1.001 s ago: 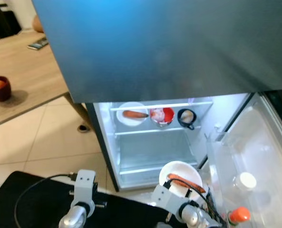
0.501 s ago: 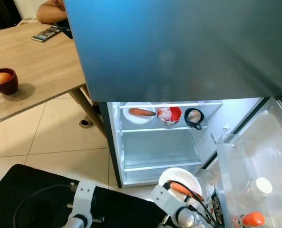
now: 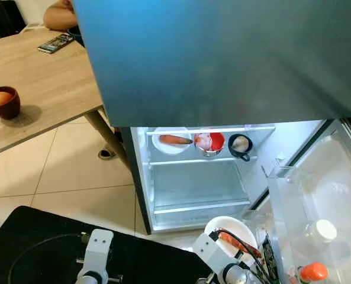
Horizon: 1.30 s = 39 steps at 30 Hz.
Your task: Restocking fridge
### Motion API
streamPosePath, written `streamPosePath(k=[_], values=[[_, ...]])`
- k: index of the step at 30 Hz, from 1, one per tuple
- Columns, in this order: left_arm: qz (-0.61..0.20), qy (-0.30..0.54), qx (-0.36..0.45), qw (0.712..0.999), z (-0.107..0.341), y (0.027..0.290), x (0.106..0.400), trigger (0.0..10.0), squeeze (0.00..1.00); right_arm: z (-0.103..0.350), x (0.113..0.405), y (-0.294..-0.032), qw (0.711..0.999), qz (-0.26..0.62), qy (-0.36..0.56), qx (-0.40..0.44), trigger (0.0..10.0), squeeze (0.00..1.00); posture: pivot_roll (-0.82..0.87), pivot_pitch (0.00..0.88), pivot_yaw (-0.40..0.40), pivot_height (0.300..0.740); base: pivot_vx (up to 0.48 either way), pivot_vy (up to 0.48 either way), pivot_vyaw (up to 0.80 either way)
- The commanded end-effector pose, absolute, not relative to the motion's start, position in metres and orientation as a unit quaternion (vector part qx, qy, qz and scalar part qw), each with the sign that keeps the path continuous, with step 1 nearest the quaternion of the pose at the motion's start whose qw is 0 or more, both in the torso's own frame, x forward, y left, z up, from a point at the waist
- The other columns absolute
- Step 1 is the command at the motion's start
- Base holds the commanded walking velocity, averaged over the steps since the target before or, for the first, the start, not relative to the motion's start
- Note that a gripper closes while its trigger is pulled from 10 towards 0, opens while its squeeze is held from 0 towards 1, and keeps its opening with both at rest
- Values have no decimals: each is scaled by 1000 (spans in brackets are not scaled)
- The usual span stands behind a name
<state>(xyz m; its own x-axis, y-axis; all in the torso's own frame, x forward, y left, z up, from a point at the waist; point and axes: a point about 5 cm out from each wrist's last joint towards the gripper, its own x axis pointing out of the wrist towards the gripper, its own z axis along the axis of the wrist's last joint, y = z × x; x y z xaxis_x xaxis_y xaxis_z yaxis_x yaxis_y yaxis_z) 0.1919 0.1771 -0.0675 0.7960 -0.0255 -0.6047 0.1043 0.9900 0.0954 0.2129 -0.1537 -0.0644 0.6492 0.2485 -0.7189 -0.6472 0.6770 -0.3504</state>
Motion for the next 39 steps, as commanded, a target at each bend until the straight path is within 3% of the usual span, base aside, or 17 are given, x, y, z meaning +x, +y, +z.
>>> streamPosePath(k=[1, 10, 33, 39], values=[[-33, 321, 61, 944, -69, 178, 188, 10000, 0, -65, 212, -154, 858, 257, 326, -302, 10000, 0, -94, 114, -33, 740, 0, 0, 0], [-39, 307, 72, 948, -67, 179, 190, 10000, 0, -64, 212, -153, 858, 260, 322, -303, 10000, 0, -90, 114, -32, 740, 0, 0, 0], [-40, 298, 68, 951, -65, 179, 193, 10000, 0, -63, 214, -153, 857, 262, 320, -307, 10000, 0, -91, 110, -31, 740, 315, 0, 0], [-41, 290, 67, 954, -63, 178, 193, 10000, 0, -64, 214, -153, 857, 261, 320, -307, 10000, 0, -90, 111, -32, 740, 0, 0, 0]])
